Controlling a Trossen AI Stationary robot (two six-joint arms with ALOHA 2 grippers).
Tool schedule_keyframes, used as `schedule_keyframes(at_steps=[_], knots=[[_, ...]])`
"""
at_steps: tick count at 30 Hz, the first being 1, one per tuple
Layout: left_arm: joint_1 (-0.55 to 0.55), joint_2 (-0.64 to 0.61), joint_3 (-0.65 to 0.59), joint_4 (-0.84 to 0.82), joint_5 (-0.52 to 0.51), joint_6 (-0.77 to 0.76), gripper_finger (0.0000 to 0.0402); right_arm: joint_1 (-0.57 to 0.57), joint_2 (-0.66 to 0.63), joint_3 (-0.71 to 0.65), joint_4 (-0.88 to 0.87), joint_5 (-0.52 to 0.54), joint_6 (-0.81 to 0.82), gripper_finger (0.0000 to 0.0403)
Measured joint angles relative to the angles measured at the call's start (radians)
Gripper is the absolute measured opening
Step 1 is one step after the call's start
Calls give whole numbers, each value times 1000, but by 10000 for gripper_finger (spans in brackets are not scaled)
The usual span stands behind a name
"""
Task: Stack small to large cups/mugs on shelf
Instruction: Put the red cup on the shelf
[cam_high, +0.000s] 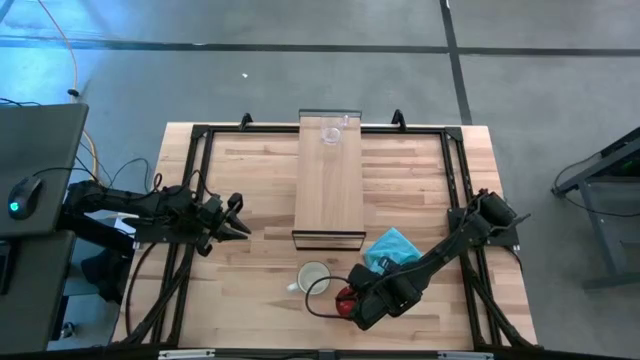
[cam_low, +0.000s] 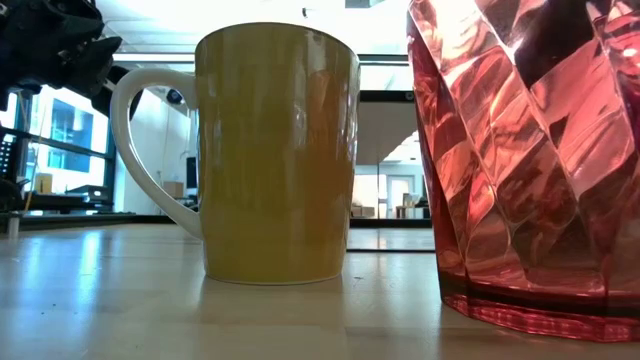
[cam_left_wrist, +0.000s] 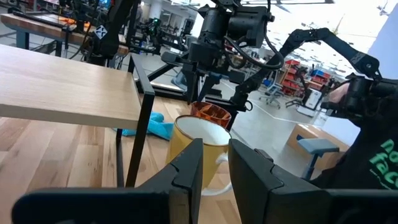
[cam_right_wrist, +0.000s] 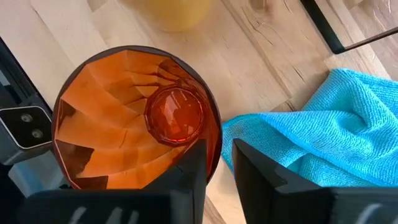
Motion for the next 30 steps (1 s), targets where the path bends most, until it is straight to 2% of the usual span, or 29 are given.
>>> schedule_keyframes(at_steps=[7, 13, 25, 30], knots=[[0, 0, 0, 0, 0, 0, 67, 0, 0, 0, 6, 0, 0, 48], [0, 0, 0, 0, 0, 0, 67, 0, 0, 0, 6, 2, -18, 5], [0, 0, 0, 0, -2, 0, 67, -12, 0, 4, 4, -14, -39, 1], [0, 0, 0, 0, -3, 0, 67, -19, 1, 45, -15, -21, -72, 1]])
